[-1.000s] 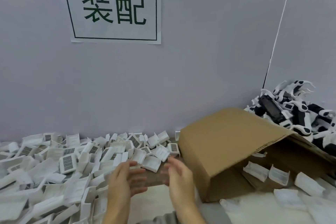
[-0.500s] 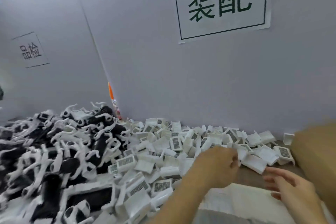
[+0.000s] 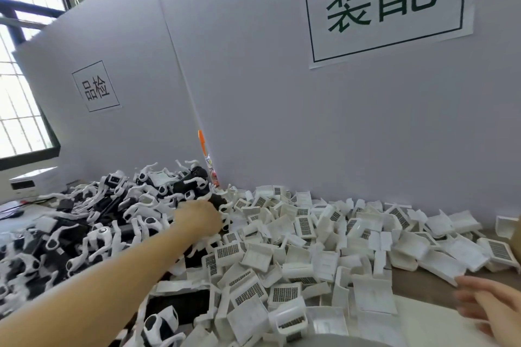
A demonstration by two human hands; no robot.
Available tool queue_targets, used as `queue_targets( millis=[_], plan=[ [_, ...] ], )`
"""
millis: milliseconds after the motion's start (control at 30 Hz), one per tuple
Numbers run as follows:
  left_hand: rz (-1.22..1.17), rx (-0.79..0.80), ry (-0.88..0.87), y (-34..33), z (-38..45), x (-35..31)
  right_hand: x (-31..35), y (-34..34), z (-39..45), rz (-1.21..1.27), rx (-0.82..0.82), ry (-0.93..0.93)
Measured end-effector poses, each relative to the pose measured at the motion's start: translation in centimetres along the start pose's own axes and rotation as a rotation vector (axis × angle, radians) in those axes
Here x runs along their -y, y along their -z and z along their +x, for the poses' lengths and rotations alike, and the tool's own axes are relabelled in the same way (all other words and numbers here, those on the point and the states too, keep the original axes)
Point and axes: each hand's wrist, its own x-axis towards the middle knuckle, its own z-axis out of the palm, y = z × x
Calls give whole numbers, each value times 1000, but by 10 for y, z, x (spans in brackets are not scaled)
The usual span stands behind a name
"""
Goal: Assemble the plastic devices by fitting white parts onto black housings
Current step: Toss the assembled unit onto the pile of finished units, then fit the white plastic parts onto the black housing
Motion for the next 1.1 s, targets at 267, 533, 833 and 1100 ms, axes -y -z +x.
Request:
queue_targets(
  millis=[267, 533, 833, 1100],
  plan=[
    [63, 278, 54, -2, 20, 15, 0, -7, 7, -444, -493, -171],
    [-260, 36, 250, -16, 31, 13, -11, 0, 13, -410, -644, -87],
    [-29, 45, 65, 9, 3, 7, -17, 3, 10, -420, -646, -44],
    [221, -301, -100, 44, -47, -49, -17, 5, 10, -396, -637, -67]
  ],
)
